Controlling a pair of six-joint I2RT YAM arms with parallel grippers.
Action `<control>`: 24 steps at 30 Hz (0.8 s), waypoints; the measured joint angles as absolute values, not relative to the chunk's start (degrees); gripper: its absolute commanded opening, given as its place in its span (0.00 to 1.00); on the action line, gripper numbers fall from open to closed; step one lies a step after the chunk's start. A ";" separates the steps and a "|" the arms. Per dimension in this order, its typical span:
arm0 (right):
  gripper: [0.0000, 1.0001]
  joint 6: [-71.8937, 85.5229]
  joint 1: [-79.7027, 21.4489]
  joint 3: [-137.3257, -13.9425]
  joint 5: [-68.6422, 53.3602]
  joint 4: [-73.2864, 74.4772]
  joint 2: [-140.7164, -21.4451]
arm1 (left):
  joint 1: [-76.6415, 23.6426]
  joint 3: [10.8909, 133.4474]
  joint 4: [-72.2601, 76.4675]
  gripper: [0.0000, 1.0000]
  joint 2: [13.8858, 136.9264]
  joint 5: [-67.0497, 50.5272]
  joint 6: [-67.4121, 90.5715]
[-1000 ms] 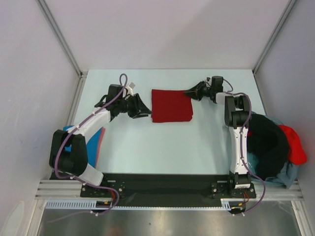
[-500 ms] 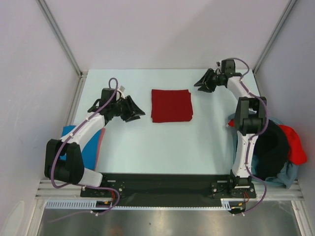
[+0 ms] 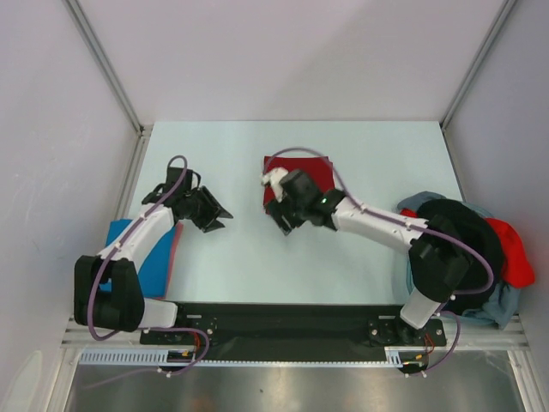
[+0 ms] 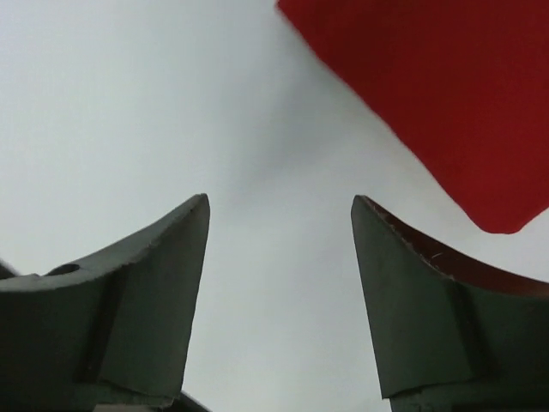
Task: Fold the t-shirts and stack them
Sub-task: Neatly place the folded tshirt to the corner
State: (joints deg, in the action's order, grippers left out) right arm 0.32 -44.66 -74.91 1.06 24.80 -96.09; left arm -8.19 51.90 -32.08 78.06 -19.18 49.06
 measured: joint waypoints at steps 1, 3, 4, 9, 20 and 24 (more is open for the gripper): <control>0.72 -2.79 -47.99 -72.53 4.45 23.40 -96.12 | -7.16 51.62 -33.52 0.46 77.28 -18.06 49.34; 0.75 -8.71 -52.62 -69.19 9.93 21.41 -96.44 | -5.48 51.07 -35.48 0.48 75.75 -16.53 49.74; 0.77 -10.92 -54.02 -68.31 11.66 20.62 -96.66 | -4.45 50.83 -36.38 0.48 74.81 -15.92 50.02; 0.70 -26.89 -59.07 -64.49 20.73 11.70 -98.94 | -0.93 50.35 -39.31 0.49 71.85 -13.69 50.17; 0.59 -53.06 -58.00 -63.11 24.75 -3.90 -111.96 | 3.77 46.63 -41.10 0.55 70.46 -13.76 49.93; 0.54 -56.62 -55.81 -66.54 24.53 -6.76 -115.66 | 5.34 44.86 -40.80 0.57 70.50 -15.38 48.99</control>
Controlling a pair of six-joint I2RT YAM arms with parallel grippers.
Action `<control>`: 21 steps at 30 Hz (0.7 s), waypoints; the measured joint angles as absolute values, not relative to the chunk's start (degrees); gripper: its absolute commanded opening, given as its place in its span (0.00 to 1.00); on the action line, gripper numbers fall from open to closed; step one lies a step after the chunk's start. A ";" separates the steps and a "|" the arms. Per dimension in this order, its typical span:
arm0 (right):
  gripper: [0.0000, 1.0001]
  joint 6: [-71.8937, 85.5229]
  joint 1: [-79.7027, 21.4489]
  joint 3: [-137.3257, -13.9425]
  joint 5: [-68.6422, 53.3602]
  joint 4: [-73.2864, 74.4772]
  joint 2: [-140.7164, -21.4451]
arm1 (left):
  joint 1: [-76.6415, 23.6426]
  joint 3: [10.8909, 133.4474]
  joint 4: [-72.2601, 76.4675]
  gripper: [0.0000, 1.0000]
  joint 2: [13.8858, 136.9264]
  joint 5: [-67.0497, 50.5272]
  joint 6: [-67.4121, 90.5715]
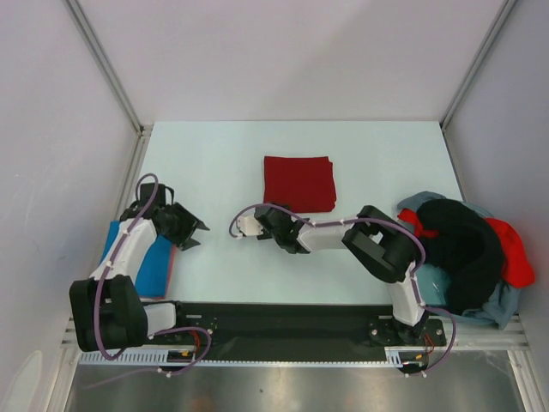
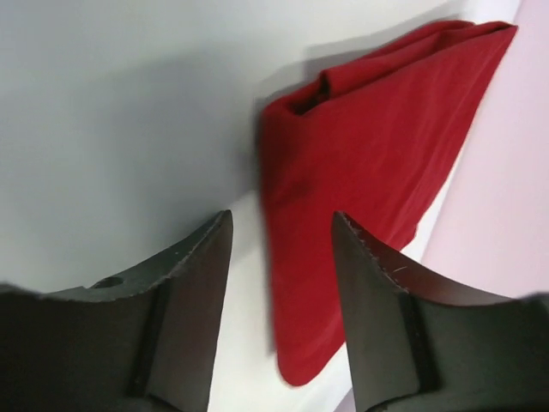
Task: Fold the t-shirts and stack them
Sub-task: Neatly place the folded tshirt to the corner
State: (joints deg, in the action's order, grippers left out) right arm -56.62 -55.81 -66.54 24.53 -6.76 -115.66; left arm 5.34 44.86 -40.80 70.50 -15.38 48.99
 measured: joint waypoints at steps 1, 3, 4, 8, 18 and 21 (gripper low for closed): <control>0.51 -57.30 -55.16 -67.37 24.53 -7.31 -116.60 | 5.82 44.82 -40.62 0.57 70.50 -15.73 48.75; 0.44 -58.15 -53.91 -68.88 24.58 -7.97 -118.13 | 6.50 44.82 -39.75 0.57 70.50 -16.75 47.94; 0.40 -58.37 -53.28 -69.63 24.36 -8.05 -118.83 | 6.70 44.82 -39.33 0.57 70.54 -17.15 47.81; 0.15 -58.11 -50.87 -71.68 22.50 -6.63 -120.40 | 7.11 44.82 -36.80 0.58 71.61 -21.69 45.93; 0.00 -52.56 -49.34 -75.61 15.81 4.19 -118.13 | 5.87 44.40 -17.10 0.65 78.17 -35.70 47.75; 0.00 -51.90 -48.95 -74.59 14.22 5.93 -115.00 | 2.33 45.08 -11.51 0.65 84.71 -36.34 50.72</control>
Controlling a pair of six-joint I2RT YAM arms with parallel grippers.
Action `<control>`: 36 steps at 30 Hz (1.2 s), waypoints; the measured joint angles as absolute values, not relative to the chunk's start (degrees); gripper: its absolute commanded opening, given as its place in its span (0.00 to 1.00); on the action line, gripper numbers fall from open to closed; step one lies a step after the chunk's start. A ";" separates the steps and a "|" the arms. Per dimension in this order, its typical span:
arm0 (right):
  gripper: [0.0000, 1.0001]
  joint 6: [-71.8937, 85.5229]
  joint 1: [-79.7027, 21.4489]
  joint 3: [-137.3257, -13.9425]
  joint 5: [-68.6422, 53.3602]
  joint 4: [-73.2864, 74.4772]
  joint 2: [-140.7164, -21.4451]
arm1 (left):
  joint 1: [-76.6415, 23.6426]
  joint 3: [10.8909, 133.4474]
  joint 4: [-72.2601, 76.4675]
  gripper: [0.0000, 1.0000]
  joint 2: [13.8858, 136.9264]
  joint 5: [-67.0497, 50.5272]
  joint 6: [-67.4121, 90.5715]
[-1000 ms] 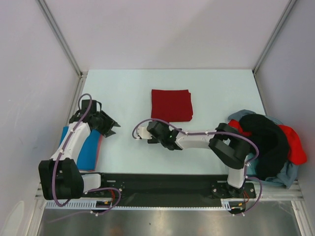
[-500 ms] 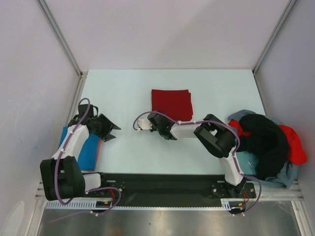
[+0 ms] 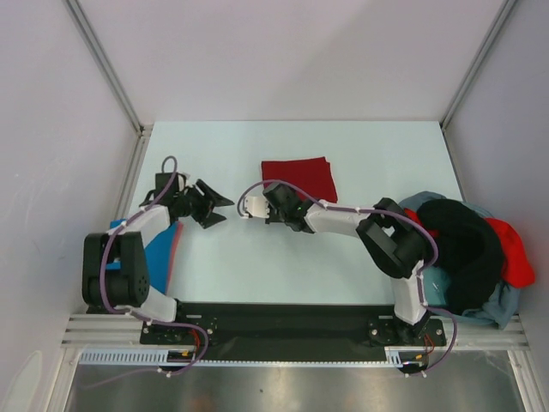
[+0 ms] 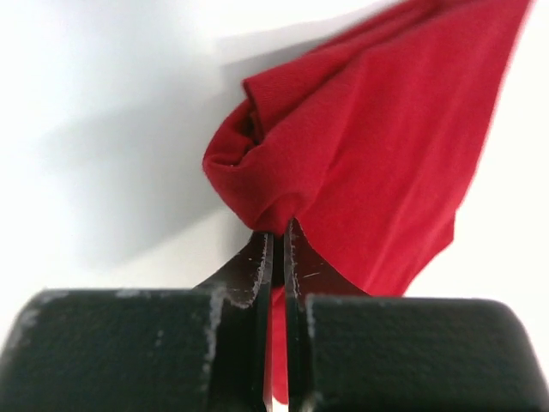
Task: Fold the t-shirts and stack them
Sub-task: Neatly place the folded tshirt to the corner
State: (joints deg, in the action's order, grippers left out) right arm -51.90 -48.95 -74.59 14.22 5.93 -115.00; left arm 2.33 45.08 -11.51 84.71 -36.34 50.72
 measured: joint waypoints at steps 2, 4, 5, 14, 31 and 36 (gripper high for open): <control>0.00 -51.07 -48.34 -73.52 12.88 6.55 -112.29 | -0.27 45.84 -8.43 0.65 88.42 -36.47 53.21; 0.00 -50.54 -47.66 -72.99 11.81 6.85 -110.15 | -2.90 47.05 -4.73 0.66 92.09 -36.40 56.12; 0.00 -50.33 -47.31 -72.86 11.20 6.87 -109.25 | -4.25 47.88 -2.98 0.66 93.71 -36.23 57.58; 0.00 -47.99 -45.34 -71.48 6.61 7.05 -106.48 | -12.49 53.06 11.05 0.67 102.43 -32.27 70.50; 0.00 -43.51 -41.54 -68.86 -0.05 6.96 -100.47 | -16.91 65.58 12.80 0.66 116.81 -27.11 81.06; 0.00 -43.07 -41.32 -67.13 -1.23 6.96 -99.94 | -17.19 62.85 9.17 0.66 112.31 -25.69 81.06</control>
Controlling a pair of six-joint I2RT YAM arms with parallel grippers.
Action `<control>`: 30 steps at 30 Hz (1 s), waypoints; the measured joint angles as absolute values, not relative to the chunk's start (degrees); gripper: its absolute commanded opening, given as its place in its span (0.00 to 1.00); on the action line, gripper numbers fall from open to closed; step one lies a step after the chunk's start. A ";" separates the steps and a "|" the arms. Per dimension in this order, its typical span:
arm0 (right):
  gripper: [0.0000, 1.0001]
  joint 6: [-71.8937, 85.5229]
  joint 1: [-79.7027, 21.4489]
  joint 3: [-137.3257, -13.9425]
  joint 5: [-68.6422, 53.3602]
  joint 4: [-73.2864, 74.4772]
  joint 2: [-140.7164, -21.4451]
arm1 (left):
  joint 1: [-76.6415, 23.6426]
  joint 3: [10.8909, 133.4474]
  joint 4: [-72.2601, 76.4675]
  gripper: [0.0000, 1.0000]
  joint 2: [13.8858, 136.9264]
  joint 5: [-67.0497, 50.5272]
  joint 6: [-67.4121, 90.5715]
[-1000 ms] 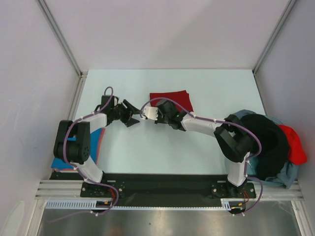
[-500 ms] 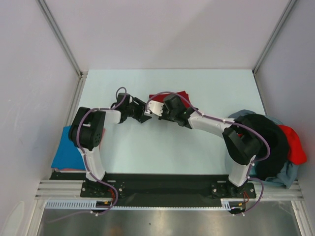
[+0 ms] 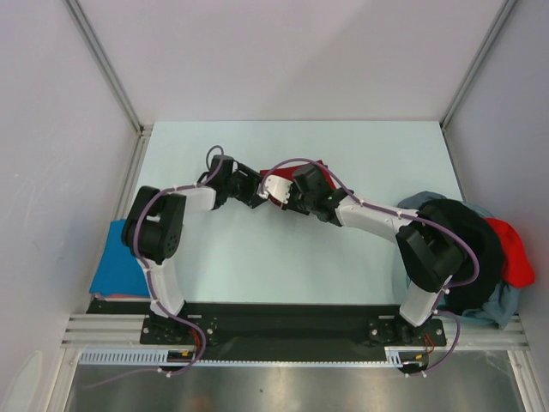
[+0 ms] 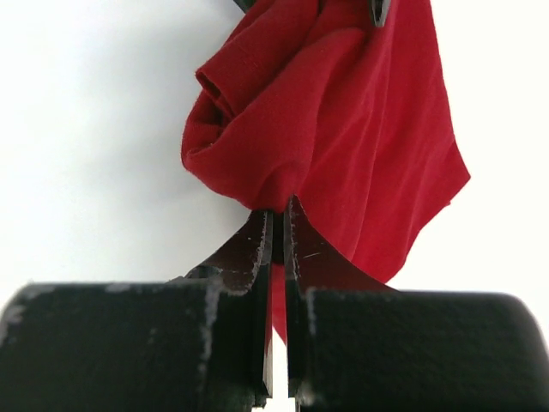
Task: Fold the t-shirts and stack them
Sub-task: Neatly place the folded tshirt to the corner
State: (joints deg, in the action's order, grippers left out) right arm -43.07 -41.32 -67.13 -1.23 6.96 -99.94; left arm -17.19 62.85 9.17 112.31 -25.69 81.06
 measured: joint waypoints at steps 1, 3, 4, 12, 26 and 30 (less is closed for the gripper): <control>0.00 -43.07 -41.23 -67.09 -1.43 6.96 -99.94 | -17.19 61.67 8.49 0.65 110.76 -25.67 81.03; 0.00 -43.07 -41.17 -67.07 -1.67 6.94 -99.94 | -17.15 60.10 7.97 0.65 108.44 -25.80 80.99; 0.00 -43.07 -41.10 -67.07 -1.83 6.92 -99.92 | -17.15 59.33 8.08 0.66 107.39 -25.87 80.99; 0.00 -43.03 -41.01 -67.07 -2.42 6.68 -99.81 | -17.19 56.66 13.96 1.00 107.46 -28.93 81.43; 0.00 -42.22 -40.99 -67.07 -2.52 6.63 -99.70 | -17.89 65.39 15.94 0.90 118.78 -28.69 84.27; 0.00 -41.95 -40.99 -66.65 -2.76 6.61 -99.15 | -18.11 66.74 17.06 0.66 120.77 -28.86 85.67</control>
